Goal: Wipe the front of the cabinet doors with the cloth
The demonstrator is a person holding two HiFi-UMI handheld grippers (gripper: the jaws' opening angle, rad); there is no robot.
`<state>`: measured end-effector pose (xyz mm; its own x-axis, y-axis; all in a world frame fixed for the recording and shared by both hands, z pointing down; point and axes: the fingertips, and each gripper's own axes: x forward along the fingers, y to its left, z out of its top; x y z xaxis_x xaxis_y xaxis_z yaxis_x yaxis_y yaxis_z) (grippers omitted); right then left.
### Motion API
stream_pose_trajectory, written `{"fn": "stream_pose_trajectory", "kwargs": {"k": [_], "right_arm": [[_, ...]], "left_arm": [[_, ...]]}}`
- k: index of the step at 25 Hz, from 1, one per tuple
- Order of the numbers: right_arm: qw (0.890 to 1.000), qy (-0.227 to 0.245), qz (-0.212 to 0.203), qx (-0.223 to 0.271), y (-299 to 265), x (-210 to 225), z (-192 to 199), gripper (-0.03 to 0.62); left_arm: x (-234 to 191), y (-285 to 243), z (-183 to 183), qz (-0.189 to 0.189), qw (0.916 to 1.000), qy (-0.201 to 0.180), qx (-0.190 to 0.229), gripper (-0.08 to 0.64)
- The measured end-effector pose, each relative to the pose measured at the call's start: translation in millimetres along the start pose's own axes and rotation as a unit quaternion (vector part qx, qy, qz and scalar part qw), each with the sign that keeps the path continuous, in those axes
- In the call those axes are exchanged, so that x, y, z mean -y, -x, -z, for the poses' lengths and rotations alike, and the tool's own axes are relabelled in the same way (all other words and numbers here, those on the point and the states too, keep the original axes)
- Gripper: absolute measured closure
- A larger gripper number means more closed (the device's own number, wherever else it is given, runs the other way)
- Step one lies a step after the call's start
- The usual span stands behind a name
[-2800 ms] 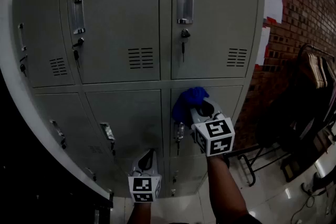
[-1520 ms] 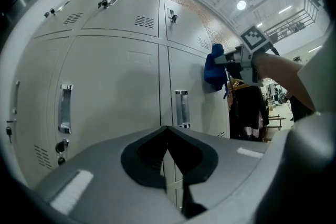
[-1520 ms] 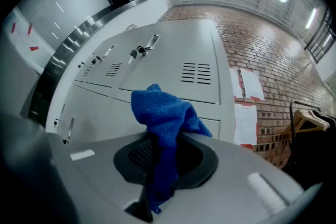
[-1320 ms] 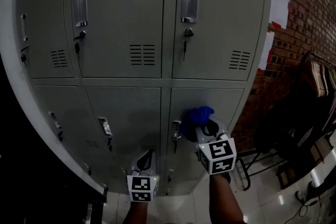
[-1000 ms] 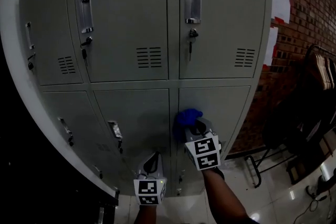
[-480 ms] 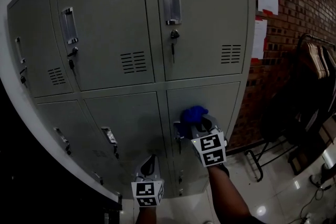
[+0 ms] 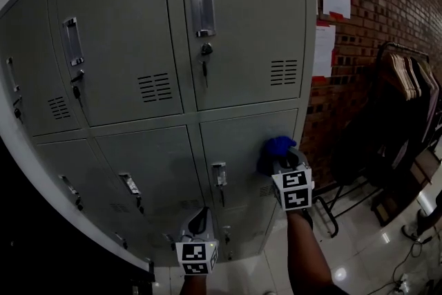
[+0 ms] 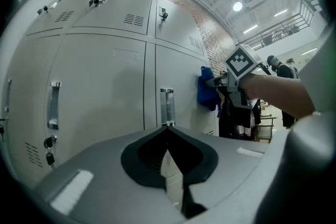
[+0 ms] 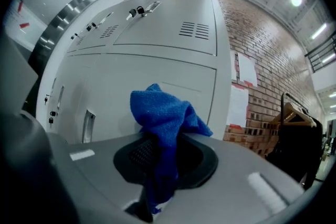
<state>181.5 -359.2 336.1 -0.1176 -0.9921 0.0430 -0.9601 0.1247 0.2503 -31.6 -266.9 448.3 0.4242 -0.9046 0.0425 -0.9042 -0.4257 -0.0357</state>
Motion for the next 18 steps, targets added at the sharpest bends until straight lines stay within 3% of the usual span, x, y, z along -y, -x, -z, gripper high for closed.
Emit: {"fn": "stream_pose_trajectory", "kwargs": {"k": [12,18], "right_arm": [[0.999,-0.014,0.029,-0.014,4.0,29.7,17.9,0.537],[0.999,0.003,-0.053,0.005,7.8,-43.4,4.0,0.534]], "left_arm": [[7.6,-3.5,-12.0,-0.001,0.9999,-0.005,0.013,0.549],[1.0,-0.4,-10.0,-0.01,0.9999,-0.003,0.012,0.549]]}}
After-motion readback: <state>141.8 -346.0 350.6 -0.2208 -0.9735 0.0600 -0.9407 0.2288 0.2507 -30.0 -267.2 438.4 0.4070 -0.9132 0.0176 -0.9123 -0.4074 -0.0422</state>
